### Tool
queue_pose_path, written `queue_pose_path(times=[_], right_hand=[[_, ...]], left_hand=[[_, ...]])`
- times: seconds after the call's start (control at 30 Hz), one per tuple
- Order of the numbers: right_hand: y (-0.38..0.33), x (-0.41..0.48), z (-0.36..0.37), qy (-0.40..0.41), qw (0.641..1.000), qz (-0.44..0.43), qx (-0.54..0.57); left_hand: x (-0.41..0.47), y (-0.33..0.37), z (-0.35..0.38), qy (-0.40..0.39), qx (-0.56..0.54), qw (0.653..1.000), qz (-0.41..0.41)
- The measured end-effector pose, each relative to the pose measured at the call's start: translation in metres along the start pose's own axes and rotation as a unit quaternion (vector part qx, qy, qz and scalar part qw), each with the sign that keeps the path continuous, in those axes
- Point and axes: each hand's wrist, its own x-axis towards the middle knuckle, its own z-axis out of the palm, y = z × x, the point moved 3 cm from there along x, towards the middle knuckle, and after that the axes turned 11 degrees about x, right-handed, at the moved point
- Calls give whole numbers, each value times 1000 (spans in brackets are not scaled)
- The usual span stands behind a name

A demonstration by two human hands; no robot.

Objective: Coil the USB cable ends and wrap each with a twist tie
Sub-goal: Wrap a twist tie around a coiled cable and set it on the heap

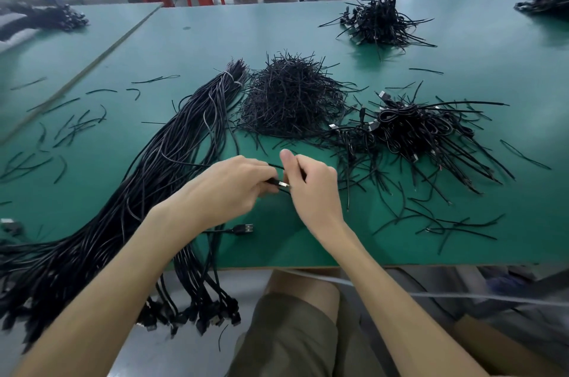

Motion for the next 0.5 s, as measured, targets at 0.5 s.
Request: queue_pose_path(times=[0.5], right_hand=[[-22,-11,-6,51,990,-117,65]], left_hand=[[2,13,28,229,-245,940,-60]])
